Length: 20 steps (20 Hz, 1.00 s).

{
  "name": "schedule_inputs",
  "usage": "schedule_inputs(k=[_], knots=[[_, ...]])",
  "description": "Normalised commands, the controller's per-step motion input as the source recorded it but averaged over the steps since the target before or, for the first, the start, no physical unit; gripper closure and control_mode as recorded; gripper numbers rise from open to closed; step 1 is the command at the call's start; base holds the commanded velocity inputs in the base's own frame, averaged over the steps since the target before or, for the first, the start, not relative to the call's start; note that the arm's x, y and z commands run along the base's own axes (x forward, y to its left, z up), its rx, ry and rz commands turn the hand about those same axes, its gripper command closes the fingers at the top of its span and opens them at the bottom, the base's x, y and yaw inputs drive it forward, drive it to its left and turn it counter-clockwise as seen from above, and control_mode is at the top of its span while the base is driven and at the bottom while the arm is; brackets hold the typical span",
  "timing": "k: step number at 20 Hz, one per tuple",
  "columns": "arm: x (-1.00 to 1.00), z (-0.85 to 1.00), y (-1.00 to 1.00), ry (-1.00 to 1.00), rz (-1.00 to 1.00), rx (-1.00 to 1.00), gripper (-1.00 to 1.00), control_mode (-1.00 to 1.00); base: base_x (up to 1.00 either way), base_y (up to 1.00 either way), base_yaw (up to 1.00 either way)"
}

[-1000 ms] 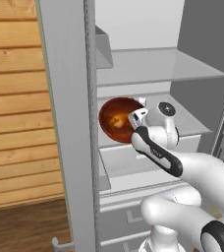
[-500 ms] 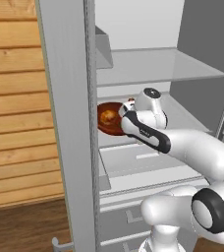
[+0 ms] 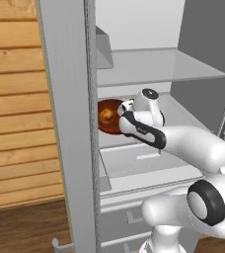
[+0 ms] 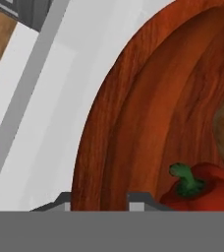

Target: Pick the chicken drumstick and bell pepper from their plates and place them in the bowl. Then put the bowl in the fridge.

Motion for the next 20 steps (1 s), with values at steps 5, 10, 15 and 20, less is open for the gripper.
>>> schedule_inputs(k=[5,10,15,20], knots=[[0.05,-0.18,0.03,-0.04,0.0,0.0,-1.0,-1.0,0.0,0.0,0.0],[-0.1,-0.09,0.02,-0.07,0.0,0.0,-1.0,-1.0,0.0,0.0,0.0],[-0.16,0.07,0.02,-0.15,0.0,0.0,-1.0,-1.0,0.0,0.0,0.0],[-0.43,0.44,-0.01,-0.12,0.0,0.01,-1.0,-1.0,0.0,0.0,0.0]])
